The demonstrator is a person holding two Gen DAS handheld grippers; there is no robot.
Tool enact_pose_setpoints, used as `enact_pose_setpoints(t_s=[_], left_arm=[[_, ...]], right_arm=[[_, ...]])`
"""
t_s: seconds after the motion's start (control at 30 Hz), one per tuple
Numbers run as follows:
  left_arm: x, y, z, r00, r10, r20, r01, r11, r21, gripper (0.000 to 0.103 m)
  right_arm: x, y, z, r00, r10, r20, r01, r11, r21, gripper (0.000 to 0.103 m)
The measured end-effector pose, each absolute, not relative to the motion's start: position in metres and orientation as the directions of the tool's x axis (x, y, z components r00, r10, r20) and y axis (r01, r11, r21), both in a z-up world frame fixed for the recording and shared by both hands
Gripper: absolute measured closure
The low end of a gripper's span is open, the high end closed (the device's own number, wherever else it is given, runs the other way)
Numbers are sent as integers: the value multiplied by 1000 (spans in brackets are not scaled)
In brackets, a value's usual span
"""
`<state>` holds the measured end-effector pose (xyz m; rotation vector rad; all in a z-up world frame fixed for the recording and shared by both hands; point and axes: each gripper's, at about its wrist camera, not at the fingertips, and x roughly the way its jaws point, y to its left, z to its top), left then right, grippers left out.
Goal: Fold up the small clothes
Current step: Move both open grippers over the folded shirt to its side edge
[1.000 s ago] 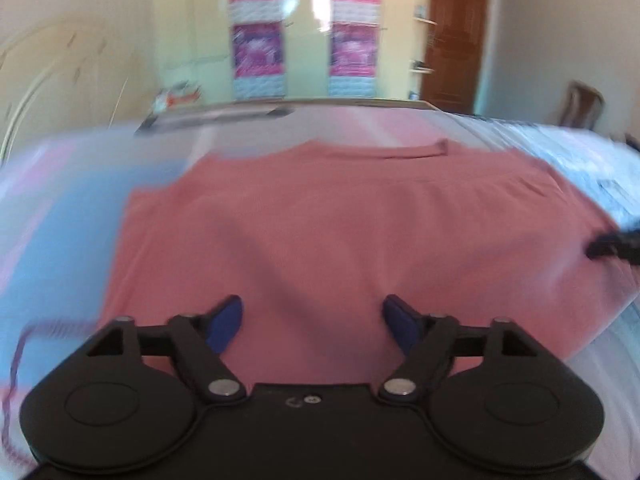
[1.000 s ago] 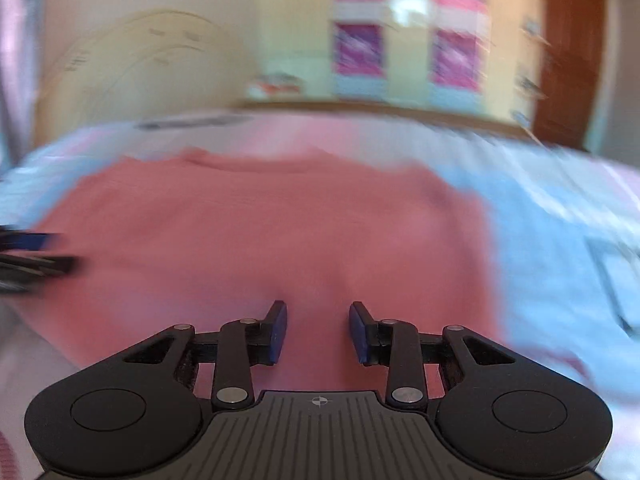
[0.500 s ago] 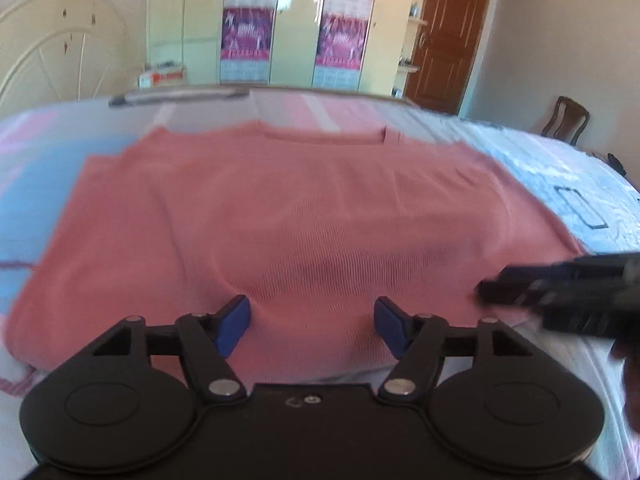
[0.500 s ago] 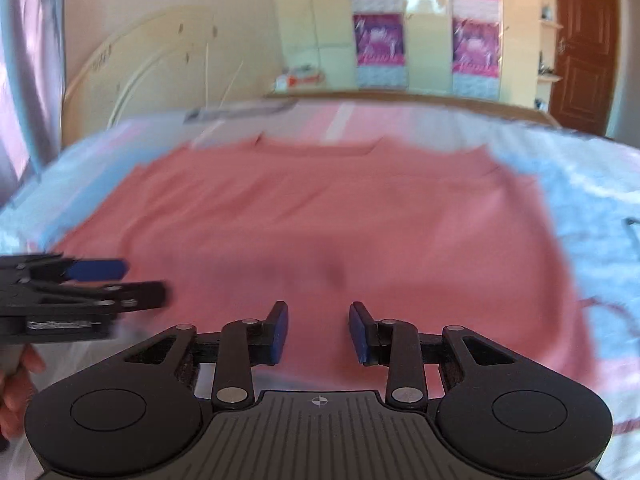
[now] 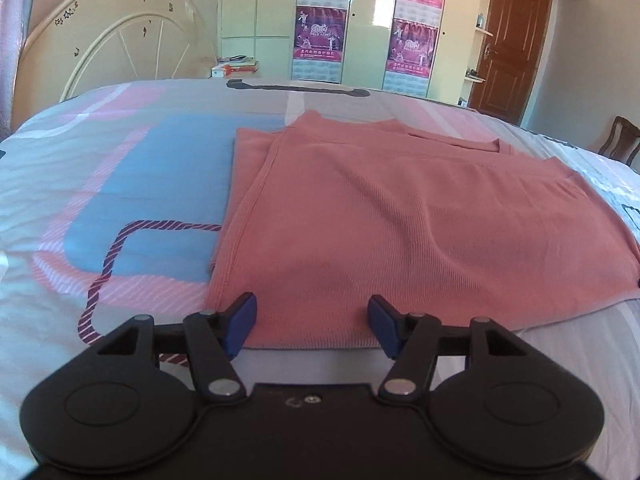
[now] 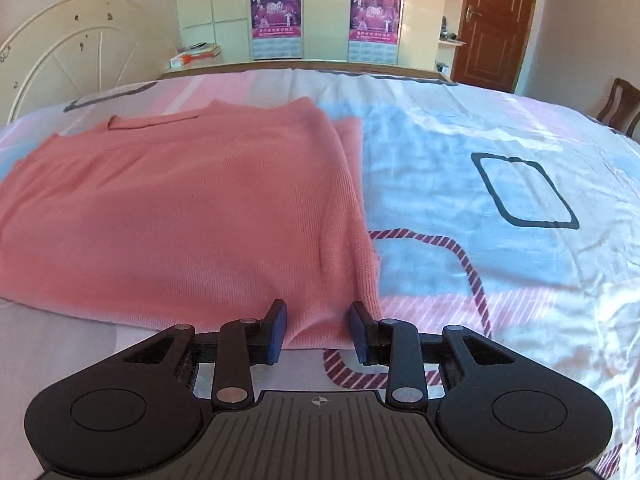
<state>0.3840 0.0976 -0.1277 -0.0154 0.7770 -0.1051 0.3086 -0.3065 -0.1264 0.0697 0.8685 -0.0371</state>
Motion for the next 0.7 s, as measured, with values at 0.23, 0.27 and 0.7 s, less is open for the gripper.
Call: enact_pose_setpoints(t_s=[0.23,0.27,0.7], left_arm=[[383,92,-127,697,-61,-714,60,998,-26,42],[384,93,-128,696,-61,-715,63,998,-24,42],[384,89,-131,692,-45,-721,73,997,7,41]], right_arm=[[314,-292,-127,632,-26,-775,49,999,7,70],[312,-291,-120,637,-29,-770,57,998,9,70],[313,-289,-130,633,-24,-774,45,999,6,70]])
